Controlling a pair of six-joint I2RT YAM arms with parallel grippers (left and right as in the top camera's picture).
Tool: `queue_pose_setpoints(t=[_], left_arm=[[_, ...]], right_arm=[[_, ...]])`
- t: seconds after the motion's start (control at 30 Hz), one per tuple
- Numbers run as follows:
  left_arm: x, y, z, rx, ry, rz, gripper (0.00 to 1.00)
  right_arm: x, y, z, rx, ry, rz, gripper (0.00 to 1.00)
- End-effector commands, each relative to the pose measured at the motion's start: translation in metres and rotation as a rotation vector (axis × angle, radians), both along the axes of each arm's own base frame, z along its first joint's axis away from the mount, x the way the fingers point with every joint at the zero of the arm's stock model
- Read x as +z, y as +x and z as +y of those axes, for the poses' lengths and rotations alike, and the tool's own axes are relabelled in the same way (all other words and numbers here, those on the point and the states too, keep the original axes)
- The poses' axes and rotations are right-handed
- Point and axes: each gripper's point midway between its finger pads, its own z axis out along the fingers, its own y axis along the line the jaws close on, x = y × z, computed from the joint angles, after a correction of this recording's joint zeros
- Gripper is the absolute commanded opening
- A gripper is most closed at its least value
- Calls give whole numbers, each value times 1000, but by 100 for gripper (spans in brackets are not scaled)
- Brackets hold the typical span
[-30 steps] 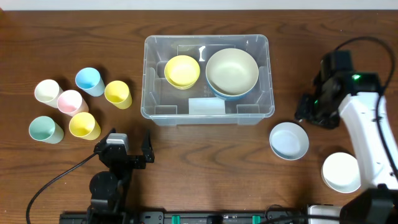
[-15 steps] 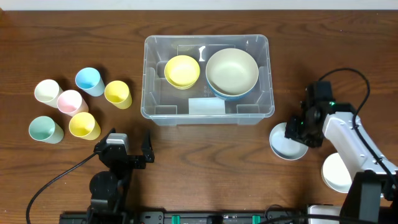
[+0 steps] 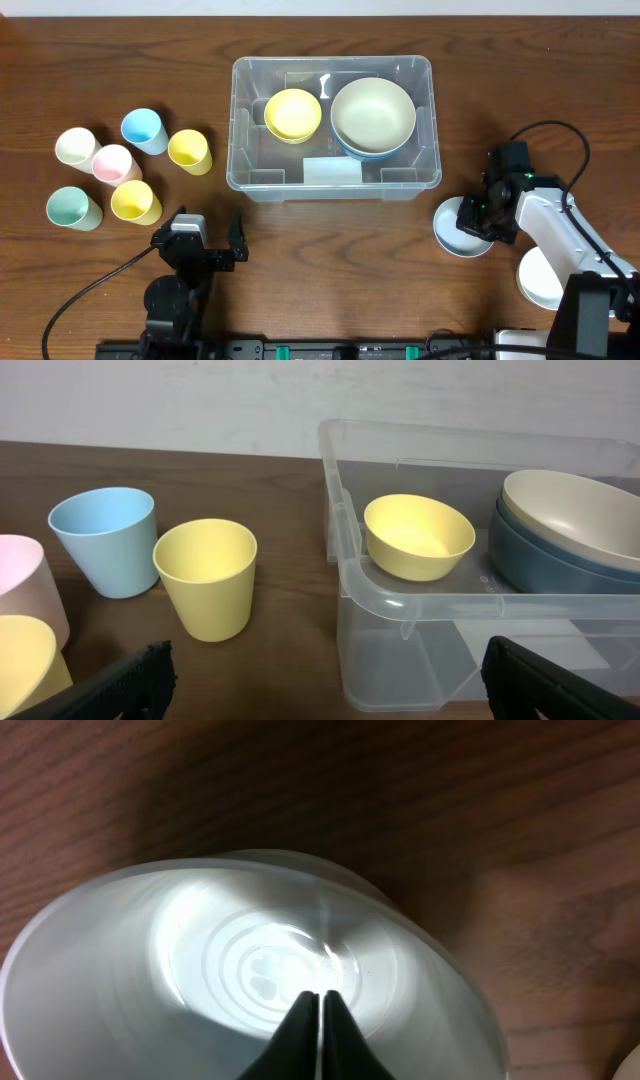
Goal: Pack container
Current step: 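Move the right gripper back to the white bowls on the right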
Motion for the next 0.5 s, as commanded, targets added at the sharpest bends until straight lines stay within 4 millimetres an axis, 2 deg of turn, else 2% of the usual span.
queue_pose_setpoints(t=[0.0, 0.33, 0.47], left_arm=[[-15, -1, 0, -3, 5, 43, 98], [-14, -1, 0, -3, 5, 42, 98], [-14, -1, 0, -3, 5, 42, 98]], right_arm=[[-1, -2, -4, -33, -29, 5, 1], [0, 0, -9, -53, -46, -3, 1], [6, 10, -11, -60, -46, -34, 1]])
